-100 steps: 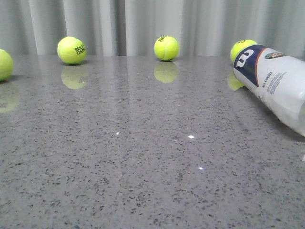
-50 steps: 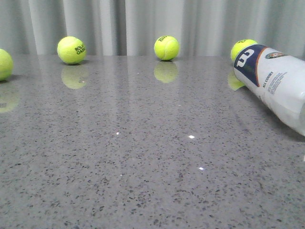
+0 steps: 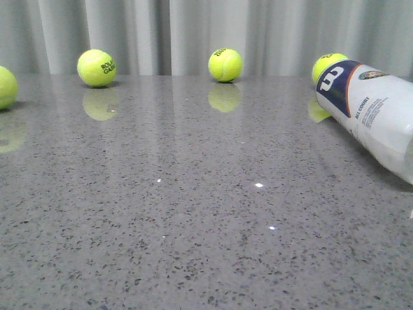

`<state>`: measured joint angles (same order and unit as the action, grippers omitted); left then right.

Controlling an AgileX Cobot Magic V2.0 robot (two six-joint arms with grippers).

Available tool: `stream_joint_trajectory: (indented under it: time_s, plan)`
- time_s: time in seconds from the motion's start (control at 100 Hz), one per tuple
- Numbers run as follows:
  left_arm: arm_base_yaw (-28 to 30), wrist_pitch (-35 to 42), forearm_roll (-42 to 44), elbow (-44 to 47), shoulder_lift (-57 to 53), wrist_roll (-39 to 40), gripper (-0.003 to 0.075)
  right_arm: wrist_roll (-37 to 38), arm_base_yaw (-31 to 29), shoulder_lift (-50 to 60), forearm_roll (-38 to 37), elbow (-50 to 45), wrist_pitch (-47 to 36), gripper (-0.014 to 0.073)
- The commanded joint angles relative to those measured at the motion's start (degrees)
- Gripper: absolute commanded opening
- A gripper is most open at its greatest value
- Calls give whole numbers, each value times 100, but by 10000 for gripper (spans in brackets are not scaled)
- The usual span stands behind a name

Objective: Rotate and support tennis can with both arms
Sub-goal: 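Move the right gripper down over the lying white Wilson can, then grasp the can with the right gripper and drag it toward the table center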

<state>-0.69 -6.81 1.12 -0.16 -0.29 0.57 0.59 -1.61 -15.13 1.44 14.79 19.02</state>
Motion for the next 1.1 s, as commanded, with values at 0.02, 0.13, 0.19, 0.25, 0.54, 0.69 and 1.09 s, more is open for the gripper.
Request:
stream_joint_trajectory:
  time_s: [0.02, 0.13, 0.19, 0.25, 0.54, 0.69, 1.09]
  plan:
    - [-30, 435, -54, 272, -224, 43, -21, -59, -22, -718, 5, 751, -67, -66]
    - [-30, 435, -54, 272, -224, 43, -21, -59, -22, -1356, 41, 1349, 377, -66]
    - [-30, 435, -54, 272, -224, 43, -21, -59, -22, -1674, 41, 1637, 530, -66]
    - [-30, 435, -54, 272, -224, 43, -21, -59, -22, -2030, 41, 1968, 675, -66]
    - [-30, 435, -54, 272, -224, 43, -21, -59, 185, -3533, 432, 3593, 2031, 268]
    - [-30, 435, -54, 272, -224, 43, -21, -59, 538, -4050, 598, 4123, 2282, 666]
    - [-30, 435, -54, 272, -224, 43, -21, 785, 1052, -5549, 1124, 4981, 2917, 636]
